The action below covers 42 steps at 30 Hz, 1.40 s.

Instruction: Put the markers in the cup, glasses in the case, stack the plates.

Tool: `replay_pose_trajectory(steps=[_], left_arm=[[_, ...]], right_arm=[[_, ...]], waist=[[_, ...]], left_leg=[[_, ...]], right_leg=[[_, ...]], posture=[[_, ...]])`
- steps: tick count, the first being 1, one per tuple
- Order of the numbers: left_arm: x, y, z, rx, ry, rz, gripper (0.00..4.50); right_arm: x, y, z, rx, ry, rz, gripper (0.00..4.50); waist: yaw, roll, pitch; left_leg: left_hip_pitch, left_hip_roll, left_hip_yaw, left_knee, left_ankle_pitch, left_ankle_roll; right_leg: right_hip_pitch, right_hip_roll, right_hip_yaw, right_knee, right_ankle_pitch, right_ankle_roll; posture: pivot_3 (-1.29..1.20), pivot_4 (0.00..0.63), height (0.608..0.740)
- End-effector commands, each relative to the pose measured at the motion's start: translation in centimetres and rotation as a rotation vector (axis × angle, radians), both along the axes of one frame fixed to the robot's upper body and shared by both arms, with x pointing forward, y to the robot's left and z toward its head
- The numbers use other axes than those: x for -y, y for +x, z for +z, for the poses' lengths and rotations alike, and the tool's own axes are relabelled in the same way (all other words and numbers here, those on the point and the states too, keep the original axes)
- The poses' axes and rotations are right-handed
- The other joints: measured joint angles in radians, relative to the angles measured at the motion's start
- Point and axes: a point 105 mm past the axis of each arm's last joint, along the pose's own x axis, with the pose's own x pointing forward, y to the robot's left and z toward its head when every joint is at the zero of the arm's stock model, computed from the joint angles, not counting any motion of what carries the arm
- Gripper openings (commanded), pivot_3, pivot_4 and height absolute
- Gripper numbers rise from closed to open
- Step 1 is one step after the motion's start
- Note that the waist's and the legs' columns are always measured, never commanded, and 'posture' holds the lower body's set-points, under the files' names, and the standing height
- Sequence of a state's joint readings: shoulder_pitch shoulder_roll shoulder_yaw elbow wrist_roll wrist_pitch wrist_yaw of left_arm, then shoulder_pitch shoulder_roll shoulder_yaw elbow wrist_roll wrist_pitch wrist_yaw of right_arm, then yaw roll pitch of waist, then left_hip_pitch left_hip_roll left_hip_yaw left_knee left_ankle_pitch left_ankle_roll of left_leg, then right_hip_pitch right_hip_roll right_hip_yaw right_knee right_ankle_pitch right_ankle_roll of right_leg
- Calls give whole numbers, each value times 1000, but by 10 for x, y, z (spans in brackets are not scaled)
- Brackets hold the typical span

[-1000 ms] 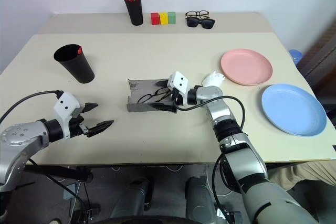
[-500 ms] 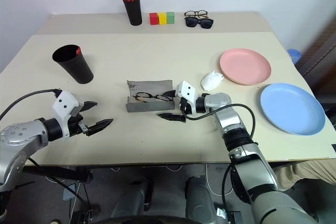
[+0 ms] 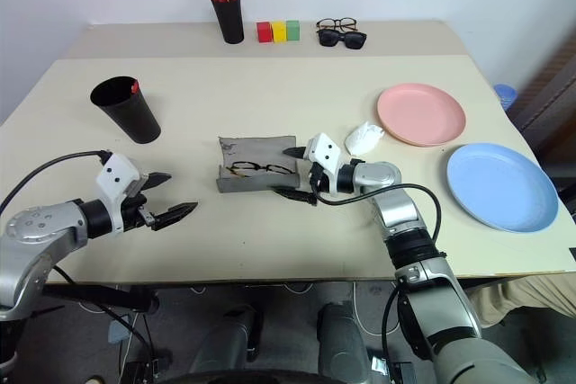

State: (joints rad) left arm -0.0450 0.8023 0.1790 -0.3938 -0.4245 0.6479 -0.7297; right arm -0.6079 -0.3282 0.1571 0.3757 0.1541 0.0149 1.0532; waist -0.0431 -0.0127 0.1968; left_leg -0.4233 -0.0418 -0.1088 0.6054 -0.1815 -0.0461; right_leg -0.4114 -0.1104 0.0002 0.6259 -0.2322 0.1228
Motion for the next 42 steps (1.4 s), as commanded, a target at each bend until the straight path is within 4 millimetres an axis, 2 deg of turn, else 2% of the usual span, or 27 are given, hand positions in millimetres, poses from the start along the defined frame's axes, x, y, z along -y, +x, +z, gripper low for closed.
replay_pose_trajectory(steps=[1, 11, 13, 15, 20, 21, 32, 33, 35, 38, 42], left_arm=[[2, 1, 9, 40, 3, -13, 4500], [2, 0, 8, 36, 3, -10, 4500], [2, 0, 7, 35, 2, -9, 4500], [2, 0, 7, 35, 1, -7, 4500], [2, -2, 7, 34, 1, -2, 4500], [1, -2, 7, 34, 1, -1, 4500], [0, -4, 8, 36, 2, 10, 4500], [0, -4, 8, 36, 1, 10, 4500], [-1, -5, 7, 36, 1, 11, 4500], [-1, -5, 7, 36, 0, 13, 4500], [-1, -6, 7, 35, 1, 13, 4500]], right_arm=[[-5, -4, 11, 42, 41, 7, 4453], [-8, 0, 13, 4, 43, 1, 4453], [-9, 1, 14, 3, 43, 3, 3923], [-11, 1, 14, 2, 43, 5, 3185], [-13, 1, 13, 1, 39, 17, 440], [-13, 1, 13, 1, 37, 19, 77], [-14, -3, 6, -46, 8, 50, 77], [-14, -3, 6, -43, 8, 50, 590], [-14, -2, 8, -31, 13, 43, 1336], [-15, -1, 9, -22, 20, 35, 2805], [-15, 0, 10, -23, 21, 37, 2805]], waist=[[0, 0, 0], [0, 0, 0], [0, 0, 0], [0, 0, 0], [0, 0, 0], [0, 0, 0], [0, 0, 0], [0, 0, 0], [0, 0, 0], [0, 0, 0], [0, 0, 0]], left_leg=[[0, 0, 0, 0, 0, 0], [0, 0, 0, 0, 0, 0], [0, 0, 0, 0, 0, 0], [0, 0, 0, 0, 0, 0], [0, 0, 0, 0, 0, 0], [0, 0, 0, 0, 0, 0], [0, 0, 0, 0, 0, 0], [0, 0, 0, 0, 0, 0], [0, 0, 0, 0, 0, 0], [0, 0, 0, 0, 0, 0], [0, 0, 0, 0, 0, 0]], right_leg=[[0, 0, 0, 0, 0, 0], [0, 0, 0, 0, 0, 0], [0, 0, 0, 0, 0, 0], [0, 0, 0, 0, 0, 0], [0, 0, 0, 0, 0, 0], [0, 0, 0, 0, 0, 0], [0, 0, 0, 0, 0, -1], [0, 0, 0, 0, 0, -1], [0, 0, 0, 0, 0, -1], [0, 0, 0, -1, 0, -1], [0, 0, 0, -1, -2, -3]], posture=[[0, 150, 740], [0, 150, 740], [0, 150, 740], [0, 150, 740], [0, 150, 740], [0, 150, 740], [0, 150, 740], [0, 150, 740], [0, 150, 740], [0, 150, 740], [0, 150, 740]])
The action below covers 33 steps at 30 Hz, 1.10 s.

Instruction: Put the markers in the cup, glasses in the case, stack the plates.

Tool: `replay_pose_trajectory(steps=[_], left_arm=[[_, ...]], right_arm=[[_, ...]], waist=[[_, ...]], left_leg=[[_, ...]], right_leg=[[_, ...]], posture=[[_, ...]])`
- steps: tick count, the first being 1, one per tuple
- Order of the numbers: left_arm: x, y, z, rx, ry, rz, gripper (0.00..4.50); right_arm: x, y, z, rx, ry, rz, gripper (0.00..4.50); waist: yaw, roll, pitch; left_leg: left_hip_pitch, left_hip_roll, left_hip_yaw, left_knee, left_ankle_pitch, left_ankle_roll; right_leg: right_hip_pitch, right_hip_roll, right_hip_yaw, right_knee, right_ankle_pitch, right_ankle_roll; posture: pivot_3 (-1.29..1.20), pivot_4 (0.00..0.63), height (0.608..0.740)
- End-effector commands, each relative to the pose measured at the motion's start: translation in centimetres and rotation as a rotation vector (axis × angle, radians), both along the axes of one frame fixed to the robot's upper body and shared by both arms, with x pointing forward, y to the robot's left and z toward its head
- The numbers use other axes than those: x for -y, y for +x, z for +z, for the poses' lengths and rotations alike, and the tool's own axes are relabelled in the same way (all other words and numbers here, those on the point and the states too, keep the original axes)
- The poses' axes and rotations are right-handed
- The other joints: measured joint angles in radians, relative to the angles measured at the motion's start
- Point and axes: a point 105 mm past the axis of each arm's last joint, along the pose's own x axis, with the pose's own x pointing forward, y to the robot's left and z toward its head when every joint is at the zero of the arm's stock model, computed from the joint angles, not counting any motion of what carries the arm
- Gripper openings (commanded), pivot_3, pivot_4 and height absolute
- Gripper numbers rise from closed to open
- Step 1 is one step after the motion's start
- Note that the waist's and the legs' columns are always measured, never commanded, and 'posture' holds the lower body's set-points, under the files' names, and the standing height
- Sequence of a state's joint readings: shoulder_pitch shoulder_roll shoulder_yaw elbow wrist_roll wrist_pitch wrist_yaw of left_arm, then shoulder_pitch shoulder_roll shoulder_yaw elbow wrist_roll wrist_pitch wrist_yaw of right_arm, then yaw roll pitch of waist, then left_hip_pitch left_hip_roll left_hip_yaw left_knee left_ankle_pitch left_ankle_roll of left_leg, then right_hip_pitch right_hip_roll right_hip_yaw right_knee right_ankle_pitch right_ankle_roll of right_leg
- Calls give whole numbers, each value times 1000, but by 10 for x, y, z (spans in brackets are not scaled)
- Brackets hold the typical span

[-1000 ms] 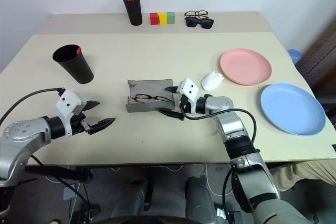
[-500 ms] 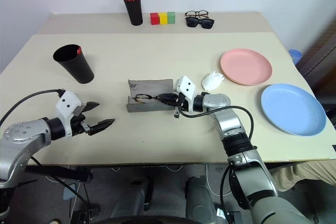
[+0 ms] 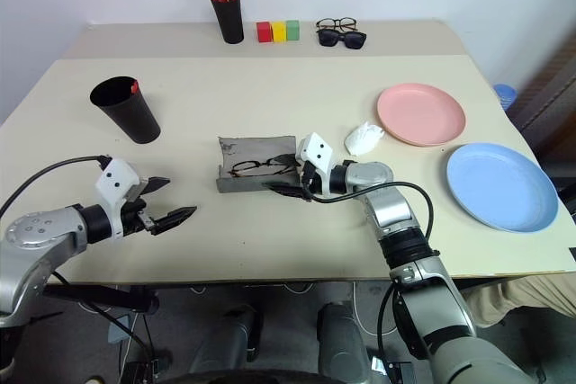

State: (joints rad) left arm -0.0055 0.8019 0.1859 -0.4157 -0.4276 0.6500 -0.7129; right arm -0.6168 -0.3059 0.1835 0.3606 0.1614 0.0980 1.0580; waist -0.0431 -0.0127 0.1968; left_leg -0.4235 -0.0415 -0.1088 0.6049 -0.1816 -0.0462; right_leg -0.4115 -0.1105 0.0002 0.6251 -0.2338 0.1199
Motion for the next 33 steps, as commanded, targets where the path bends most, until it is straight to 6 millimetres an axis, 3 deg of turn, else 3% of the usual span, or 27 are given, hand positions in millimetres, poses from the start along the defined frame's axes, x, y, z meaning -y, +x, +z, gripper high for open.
replay_pose_trajectory(steps=[1, 10, 28, 31, 33], left_arm=[[1, 0, 13, 50, -3, -2, 4500], [-1, -1, 13, 47, 0, 0, 4500], [-2, -6, 13, 42, -1, 16, 4500], [-2, -6, 13, 41, -1, 20, 4500], [-3, -7, 13, 41, -1, 23, 4500]], right_arm=[[-3, 4, 15, 48, 24, 10, 2805], [-4, 12, 28, 90, 66, -13, 2805], [-1, 30, 16, 78, 41, -58, 2805], [0, 32, 15, 81, 39, -61, 1901], [0, 32, 15, 84, 38, -63, 889]], waist=[[0, 0, 0], [0, 0, 0], [-1, 0, 0], [-1, 0, 0], [-1, 0, 0]], left_leg=[[0, 0, 0, 0, 0, 0], [0, 0, 0, 0, 0, 0], [0, 0, 0, -1, 0, 0], [0, 0, 0, -1, 0, 0], [0, 0, 0, -1, 0, 0]], right_leg=[[0, 0, 0, 0, 0, 0], [0, 0, 0, 0, 0, 0], [0, 0, 0, 0, 0, 0], [0, 0, 0, 0, 0, 0], [0, 0, 0, 0, 0, 0]], posture=[[0, 150, 740], [0, 150, 740], [0, 150, 740], [0, 150, 740], [0, 150, 740]])
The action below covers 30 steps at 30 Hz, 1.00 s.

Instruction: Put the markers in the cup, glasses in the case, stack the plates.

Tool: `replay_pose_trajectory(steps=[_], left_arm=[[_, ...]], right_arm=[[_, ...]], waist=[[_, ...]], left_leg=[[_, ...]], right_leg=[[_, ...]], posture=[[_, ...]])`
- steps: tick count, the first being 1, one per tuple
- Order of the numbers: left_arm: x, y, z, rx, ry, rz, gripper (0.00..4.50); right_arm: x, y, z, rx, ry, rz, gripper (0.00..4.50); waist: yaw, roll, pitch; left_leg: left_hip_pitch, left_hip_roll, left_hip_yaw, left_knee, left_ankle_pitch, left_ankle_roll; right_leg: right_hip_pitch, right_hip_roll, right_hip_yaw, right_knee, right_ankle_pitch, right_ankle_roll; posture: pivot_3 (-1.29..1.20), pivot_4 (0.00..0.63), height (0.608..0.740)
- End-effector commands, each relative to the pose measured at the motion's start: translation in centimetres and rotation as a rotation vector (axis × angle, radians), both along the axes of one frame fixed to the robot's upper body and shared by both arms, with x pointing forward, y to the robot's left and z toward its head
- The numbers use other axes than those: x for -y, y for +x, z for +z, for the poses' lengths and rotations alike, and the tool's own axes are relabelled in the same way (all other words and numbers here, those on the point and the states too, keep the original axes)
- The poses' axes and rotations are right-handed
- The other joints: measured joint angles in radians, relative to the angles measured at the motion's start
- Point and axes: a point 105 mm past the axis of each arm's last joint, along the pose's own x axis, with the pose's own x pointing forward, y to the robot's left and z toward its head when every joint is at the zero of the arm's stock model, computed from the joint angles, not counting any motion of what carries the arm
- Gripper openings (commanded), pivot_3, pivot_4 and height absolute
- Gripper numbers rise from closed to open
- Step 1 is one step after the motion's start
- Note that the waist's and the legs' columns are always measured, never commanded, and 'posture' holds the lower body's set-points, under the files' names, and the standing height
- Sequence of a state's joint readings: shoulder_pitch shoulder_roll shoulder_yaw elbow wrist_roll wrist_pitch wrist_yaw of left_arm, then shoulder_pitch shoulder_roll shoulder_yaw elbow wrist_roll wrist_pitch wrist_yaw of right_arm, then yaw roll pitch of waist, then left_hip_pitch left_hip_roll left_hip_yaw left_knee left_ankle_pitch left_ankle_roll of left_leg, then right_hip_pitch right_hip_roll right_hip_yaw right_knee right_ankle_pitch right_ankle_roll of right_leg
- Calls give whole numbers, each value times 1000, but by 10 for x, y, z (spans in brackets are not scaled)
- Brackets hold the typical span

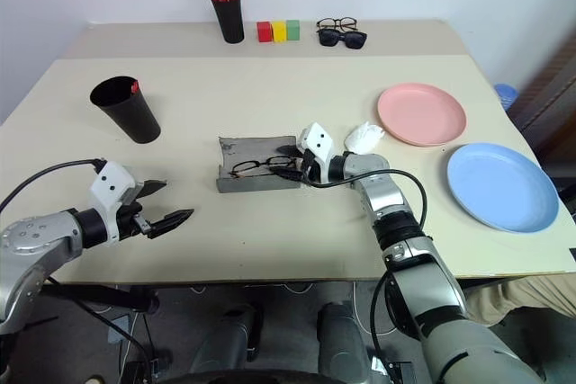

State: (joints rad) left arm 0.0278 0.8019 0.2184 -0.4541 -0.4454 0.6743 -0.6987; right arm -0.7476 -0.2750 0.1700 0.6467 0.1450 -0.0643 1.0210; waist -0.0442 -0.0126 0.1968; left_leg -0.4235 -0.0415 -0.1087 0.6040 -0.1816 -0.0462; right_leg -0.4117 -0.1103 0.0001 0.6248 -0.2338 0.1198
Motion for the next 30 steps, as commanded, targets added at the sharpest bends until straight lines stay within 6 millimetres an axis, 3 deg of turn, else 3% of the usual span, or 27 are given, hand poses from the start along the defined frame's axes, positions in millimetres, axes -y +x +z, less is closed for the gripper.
replay_pose_trajectory(steps=[1, 2, 15, 25, 30], left_arm=[[-1, -1, 11, 44, 6, 5, 4500], [-1, -1, 11, 43, 6, 6, 4500], [0, 2, 9, 46, 2, 11, 4500], [0, 7, 10, 56, 1, 7, 4500], [-1, 9, 10, 59, 3, 7, 4500]], right_arm=[[-3, 4, 15, 57, 26, 0, 344], [-3, 4, 15, 58, 26, -1, 63], [1, 1, 26, 147, 33, -19, 63], [8, 1, 61, 569, 4, -193, 63], [17, 5, 62, 869, -99, -325, 63]], waist=[[0, 0, 0], [0, 0, 0], [0, 0, 0], [0, 0, 0], [1, 0, 0]], left_leg=[[0, 0, 0, 0, 0, 0], [0, 0, 0, 0, 0, 0], [0, 0, 0, 0, 0, 0], [0, 0, 0, 0, 0, 0], [0, 0, 0, -1, 0, 0]], right_leg=[[0, 0, 0, 0, 0, 0], [0, 0, 0, 0, 0, 0], [0, 0, 0, 0, 0, 0], [0, 0, 0, 0, 0, 0], [-1, 0, 0, 0, 0, 0]], posture=[[0, 150, 740], [0, 150, 740], [0, 150, 740], [0, 150, 740], [0, 150, 740]])
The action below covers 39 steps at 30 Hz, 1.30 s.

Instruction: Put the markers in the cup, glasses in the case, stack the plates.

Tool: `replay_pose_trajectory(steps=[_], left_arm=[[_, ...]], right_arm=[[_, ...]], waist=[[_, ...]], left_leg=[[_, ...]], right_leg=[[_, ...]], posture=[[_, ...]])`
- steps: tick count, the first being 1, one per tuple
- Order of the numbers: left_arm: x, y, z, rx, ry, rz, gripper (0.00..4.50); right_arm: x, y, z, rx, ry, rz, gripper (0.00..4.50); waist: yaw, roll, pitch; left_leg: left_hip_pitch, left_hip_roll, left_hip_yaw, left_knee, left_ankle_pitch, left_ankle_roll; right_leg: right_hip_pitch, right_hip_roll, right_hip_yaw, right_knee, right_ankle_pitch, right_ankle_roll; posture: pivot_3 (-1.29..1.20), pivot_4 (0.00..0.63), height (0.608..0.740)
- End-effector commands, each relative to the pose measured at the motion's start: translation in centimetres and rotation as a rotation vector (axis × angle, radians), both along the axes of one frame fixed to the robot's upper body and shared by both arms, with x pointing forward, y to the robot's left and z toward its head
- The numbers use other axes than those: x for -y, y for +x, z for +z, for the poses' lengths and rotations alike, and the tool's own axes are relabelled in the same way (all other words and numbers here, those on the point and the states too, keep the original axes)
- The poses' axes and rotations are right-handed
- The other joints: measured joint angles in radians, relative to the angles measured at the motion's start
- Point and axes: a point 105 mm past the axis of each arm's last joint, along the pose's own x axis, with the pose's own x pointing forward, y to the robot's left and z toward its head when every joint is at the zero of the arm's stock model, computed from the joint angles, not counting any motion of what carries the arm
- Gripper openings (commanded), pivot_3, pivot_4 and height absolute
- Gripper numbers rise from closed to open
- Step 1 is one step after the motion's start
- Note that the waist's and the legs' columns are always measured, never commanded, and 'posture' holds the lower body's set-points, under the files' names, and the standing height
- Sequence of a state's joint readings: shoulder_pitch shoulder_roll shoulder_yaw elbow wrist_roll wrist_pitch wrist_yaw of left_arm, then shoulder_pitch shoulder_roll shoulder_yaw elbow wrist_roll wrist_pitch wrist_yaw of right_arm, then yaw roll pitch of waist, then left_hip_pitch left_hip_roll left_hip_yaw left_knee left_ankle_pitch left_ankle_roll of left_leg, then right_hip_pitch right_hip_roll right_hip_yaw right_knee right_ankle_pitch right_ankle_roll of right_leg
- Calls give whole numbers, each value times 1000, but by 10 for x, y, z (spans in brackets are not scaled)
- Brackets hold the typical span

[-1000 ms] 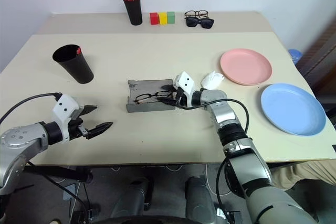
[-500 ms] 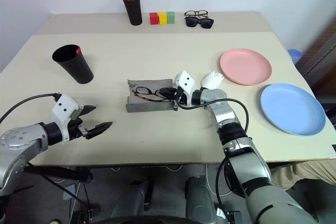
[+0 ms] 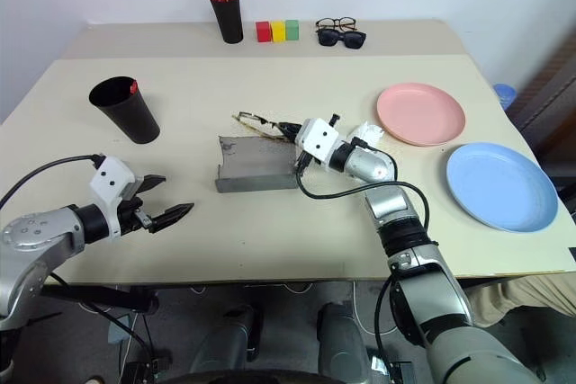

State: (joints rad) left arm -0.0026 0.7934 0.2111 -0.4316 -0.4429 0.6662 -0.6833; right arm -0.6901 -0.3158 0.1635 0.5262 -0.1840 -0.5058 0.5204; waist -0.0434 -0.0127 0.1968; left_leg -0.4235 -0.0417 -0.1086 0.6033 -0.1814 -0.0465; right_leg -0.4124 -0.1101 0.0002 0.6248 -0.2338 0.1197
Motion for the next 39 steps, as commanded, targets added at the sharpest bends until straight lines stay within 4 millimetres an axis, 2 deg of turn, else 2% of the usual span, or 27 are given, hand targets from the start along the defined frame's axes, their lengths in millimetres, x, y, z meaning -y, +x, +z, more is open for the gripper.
replay_pose_trajectory(steps=[1, 9, 14, 20, 24, 31, 39], left_arm=[[0, 2, 7, 36, 12, -7, 4500], [-8, 5, 0, 19, 23, 9, 4500], [-12, 7, -7, -2, 33, 11, 4500], [-12, 12, -8, -5, 40, -1, 4500], [-11, 15, -9, 0, 38, -2, 4500], [-6, 11, -14, -1, 13, 6, 4500], [-7, 6, -17, -9, 6, 22, 4500]], right_arm=[[2, -4, 9, 242, -61, -61, 63], [-7, -30, -23, 610, -232, -76, 63], [-15, -44, -32, 769, -251, -52, 63], [-26, -48, -41, 867, -295, 8, 63], [-28, -44, -48, 884, -346, 24, 63], [-24, -35, -61, 790, -400, 13, 63], [-16, -28, -60, 766, -420, 2, 63]], waist=[[0, 0, 0], [1, -1, -1], [0, -1, -1], [-1, -2, -1], [-2, -3, -2], [-1, -4, -2], [-1, -4, -2]], left_leg=[[0, 0, 0, 0, 0, 0], [1, 0, 0, -6, 4, -5], [2, 0, 0, -7, 4, -6], [2, 0, 0, -7, 4, -6], [5, 0, -1, -7, 5, -6], [12, 0, -1, -8, 5, -5], [13, 0, -1, -9, 5, -5]], right_leg=[[0, 0, 0, 0, 0, 0], [-2, 0, 1, 1, -1, -3], [-3, 0, 1, 4, -2, -5], [-3, 0, 1, 4, -2, -5], [-1, 0, 1, 4, -2, -5], [7, 0, 1, 3, -3, -6], [8, 0, 1, 3, -3, -6]], posture=[[0, 150, 740], [0, 150, 740], [0, 150, 740], [0, 150, 740], [0, 150, 740], [0, 150, 740], [0, 150, 740]])
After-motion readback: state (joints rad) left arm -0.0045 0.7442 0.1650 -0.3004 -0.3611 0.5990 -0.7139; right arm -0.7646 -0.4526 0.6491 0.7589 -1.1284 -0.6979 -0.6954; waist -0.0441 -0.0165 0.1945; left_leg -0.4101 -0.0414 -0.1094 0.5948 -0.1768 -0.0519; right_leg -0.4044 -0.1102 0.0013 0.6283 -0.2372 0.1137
